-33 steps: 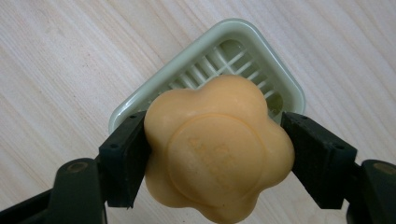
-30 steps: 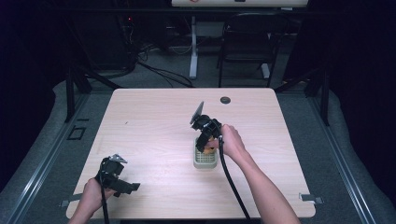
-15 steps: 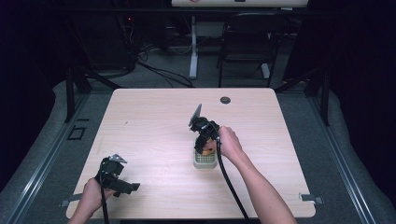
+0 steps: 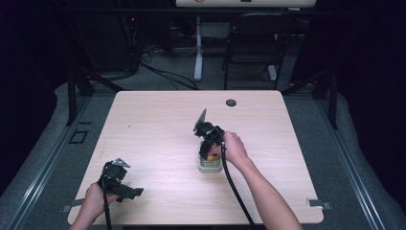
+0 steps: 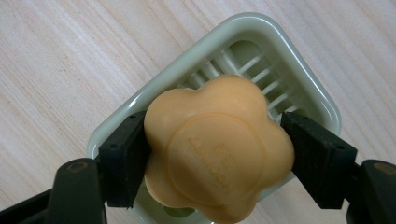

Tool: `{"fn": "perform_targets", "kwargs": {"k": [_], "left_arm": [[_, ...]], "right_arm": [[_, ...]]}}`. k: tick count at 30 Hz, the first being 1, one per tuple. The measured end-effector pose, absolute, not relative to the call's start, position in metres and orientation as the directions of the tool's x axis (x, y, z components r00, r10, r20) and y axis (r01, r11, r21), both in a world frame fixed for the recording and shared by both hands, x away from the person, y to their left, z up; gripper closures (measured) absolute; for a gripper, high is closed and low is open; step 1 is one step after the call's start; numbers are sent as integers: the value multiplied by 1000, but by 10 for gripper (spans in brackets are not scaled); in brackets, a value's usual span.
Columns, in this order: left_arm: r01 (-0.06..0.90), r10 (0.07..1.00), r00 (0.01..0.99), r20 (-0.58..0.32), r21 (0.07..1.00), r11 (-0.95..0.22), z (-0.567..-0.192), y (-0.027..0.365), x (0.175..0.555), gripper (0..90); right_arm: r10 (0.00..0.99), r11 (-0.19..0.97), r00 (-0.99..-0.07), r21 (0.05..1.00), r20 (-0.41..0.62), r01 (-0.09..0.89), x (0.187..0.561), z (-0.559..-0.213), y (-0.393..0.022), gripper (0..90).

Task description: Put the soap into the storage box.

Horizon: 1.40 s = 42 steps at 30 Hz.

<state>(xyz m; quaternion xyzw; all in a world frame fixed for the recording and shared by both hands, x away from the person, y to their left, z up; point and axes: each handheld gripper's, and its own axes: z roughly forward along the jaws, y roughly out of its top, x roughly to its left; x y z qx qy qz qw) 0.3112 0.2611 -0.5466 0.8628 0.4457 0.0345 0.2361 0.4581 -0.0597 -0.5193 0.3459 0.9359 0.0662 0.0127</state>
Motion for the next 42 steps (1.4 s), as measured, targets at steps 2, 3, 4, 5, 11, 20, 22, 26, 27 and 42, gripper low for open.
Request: {"fn": "perform_targets", "kwargs": {"k": [2,3,4,5,11,20,22,26,27,42], "left_arm": [[753,785,600,-152,438,-491,-547,261,311,0],[752,785,601,-151,438,-492,-547,261,311,0],[752,785,601,-151,439,-491,-547,261,311,0],[752,785,601,-151,439,-492,-547,261,311,0],[753,785,601,-151,438,-491,-546,261,311,0],[752,786,600,-149,440,-491,-546,261,311,0],[751,785,601,-149,440,-492,-546,261,311,0],[750,784,602,-149,442,-491,-546,261,311,0],[750,785,602,-147,442,-492,-546,261,311,0],[748,782,605,-150,443,-494,-546,260,311,0]], "right_arm": [[649,751,-760,136,22,646,458,-520,-60,265],[653,748,-757,133,26,650,458,-520,-59,265],[648,751,-761,143,22,644,458,-522,-59,264],[652,750,-758,135,21,648,458,-523,-59,264],[654,747,-756,126,33,652,459,-525,-62,263],[667,730,-744,159,48,665,460,-523,-65,163],[666,729,-745,171,46,663,460,-520,-67,142],[667,728,-744,171,48,664,459,-515,-68,121],[671,721,-739,186,53,668,458,-514,-69,97],[656,704,-752,307,65,641,434,-484,-94,0]]}}
